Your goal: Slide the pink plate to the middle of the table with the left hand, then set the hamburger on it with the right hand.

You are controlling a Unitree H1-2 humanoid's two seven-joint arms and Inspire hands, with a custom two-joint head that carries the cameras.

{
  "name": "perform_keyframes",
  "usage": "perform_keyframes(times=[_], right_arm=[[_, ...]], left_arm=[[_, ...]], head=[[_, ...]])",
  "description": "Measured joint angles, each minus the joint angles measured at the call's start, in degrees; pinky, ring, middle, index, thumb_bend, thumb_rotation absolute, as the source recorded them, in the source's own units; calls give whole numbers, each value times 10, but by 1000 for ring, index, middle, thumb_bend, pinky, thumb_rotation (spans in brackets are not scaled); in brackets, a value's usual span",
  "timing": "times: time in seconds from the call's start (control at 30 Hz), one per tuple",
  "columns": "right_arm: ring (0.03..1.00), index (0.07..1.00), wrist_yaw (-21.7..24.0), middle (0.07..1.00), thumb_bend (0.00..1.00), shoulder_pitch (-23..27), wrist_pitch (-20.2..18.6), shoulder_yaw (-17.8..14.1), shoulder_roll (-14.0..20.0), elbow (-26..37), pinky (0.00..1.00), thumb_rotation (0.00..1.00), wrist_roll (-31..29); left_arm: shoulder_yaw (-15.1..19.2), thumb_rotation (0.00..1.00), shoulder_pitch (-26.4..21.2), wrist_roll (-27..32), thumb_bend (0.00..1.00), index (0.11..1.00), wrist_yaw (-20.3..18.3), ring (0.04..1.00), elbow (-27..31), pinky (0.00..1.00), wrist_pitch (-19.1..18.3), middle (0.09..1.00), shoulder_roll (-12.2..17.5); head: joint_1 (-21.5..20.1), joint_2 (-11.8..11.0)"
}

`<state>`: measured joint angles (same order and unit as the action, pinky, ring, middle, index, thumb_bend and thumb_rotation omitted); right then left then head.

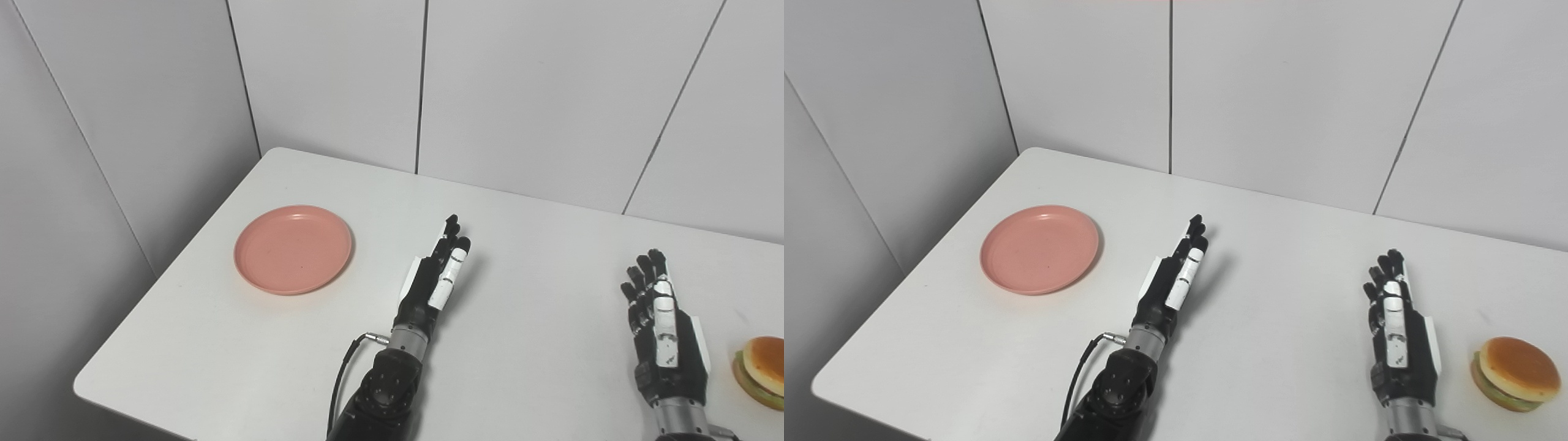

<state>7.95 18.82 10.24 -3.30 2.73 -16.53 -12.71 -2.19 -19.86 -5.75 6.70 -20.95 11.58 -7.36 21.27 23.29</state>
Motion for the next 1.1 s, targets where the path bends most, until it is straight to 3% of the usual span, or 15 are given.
perform_keyframes(times=[0.4,0.6,0.9,1.1], right_arm=[[1000,1000,0,1000,490,3,0,0,0,4,1000,875,3],[1000,1000,0,1000,483,6,2,0,1,1,1000,877,5],[1000,1000,2,1000,485,6,3,-1,2,2,1000,892,3],[1000,1000,4,1000,513,8,5,0,3,0,1000,898,3]], left_arm=[[12,1000,18,46,589,1000,-2,1000,43,1000,15,1000,-1],[11,1000,28,69,644,1000,-31,1000,67,1000,53,1000,11],[63,1000,58,94,646,947,-23,942,123,972,53,947,28],[90,1000,61,91,658,870,-2,864,170,863,32,872,34]], head=[[0,-2],[-2,-1],[-7,-1],[-6,0]])
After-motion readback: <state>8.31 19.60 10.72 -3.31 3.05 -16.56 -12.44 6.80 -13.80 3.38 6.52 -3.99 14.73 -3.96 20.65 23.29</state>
